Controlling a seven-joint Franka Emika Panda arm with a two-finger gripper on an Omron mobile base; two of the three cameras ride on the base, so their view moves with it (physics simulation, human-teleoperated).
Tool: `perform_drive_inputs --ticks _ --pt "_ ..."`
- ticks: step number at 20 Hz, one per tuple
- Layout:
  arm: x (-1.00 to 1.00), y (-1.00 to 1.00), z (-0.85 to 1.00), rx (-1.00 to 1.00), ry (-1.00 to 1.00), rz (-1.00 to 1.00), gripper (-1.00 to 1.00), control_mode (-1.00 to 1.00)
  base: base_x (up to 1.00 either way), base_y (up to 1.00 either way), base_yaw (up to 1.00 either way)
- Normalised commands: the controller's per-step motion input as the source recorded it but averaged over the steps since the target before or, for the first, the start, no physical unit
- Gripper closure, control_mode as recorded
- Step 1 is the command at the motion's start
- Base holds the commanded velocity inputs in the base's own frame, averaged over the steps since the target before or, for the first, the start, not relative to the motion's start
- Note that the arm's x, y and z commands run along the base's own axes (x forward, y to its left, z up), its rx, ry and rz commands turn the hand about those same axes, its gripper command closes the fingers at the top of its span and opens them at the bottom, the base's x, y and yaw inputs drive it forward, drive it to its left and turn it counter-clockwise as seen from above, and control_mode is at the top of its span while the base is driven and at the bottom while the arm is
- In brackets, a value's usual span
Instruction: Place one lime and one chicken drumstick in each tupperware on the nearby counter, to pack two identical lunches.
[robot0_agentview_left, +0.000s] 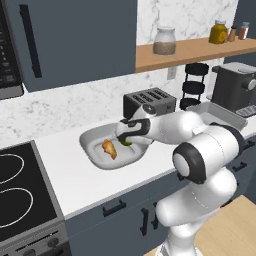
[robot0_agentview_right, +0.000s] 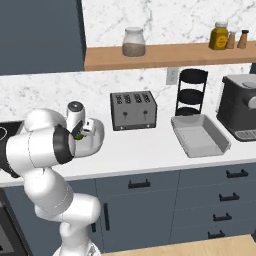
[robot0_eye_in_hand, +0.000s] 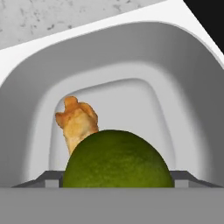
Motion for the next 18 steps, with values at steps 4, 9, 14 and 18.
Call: perform_drive_inputs --ticks 4,9,14,18 --pt "0.20 0.00 -0.19 -0.03 -0.03 -0.02 -1.00 -1.00 0.00 0.00 0.00" --pt "0.26 0.03 -0.08 -0.05 -0.15 -0.05 -1.00 -1.00 0.00 0.00 0.00" --pt "0.03 0.14 0.20 -0.03 -0.16 -0.03 -1.00 -1.00 0.00 0.00 0.00" --pt "-0.50 -0.14 0.72 0.00 -0.12 -0.05 -1.00 -1.00 0.00 0.00 0.00"
